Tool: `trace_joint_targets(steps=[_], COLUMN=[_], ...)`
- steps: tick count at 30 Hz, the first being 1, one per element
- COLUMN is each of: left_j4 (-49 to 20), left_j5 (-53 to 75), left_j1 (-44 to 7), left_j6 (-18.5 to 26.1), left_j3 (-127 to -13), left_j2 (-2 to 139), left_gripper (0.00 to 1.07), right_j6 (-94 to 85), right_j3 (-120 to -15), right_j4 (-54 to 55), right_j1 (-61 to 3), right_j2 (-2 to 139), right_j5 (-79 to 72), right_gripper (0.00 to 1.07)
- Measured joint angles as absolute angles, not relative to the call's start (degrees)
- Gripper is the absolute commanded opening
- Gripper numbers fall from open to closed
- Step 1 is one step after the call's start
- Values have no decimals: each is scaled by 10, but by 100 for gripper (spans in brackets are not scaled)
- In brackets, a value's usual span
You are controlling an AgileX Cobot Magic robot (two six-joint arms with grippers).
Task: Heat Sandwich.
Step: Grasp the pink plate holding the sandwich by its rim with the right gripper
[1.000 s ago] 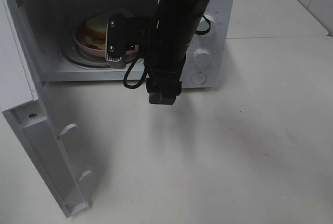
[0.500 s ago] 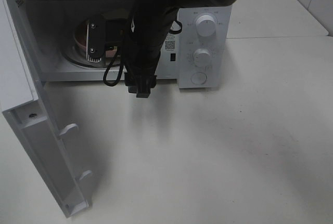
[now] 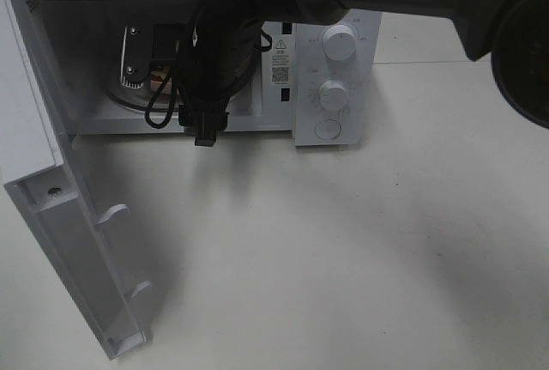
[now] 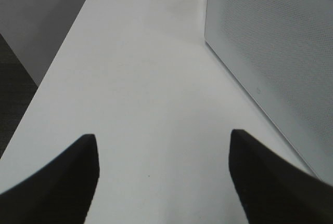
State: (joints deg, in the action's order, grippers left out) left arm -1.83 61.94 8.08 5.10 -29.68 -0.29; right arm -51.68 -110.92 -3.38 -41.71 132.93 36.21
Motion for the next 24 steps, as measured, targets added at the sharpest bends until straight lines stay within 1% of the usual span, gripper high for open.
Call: trace_joint_targets(steps=[11,24], left_j4=[-18,-18], left_j5=[619,619], left_j1=[81,81], left_j6=[51,51], left_j3=[-297,-297], left_j2=[-3,-3], left_gripper=[68,68], right_j6=[-519,-548], right_j3=[-1146,-1153], right_j4=[-14,6], right_j1=[-399,-380], right_j2=[1340,1353], right_j5=[362,356], right_gripper=[69,69])
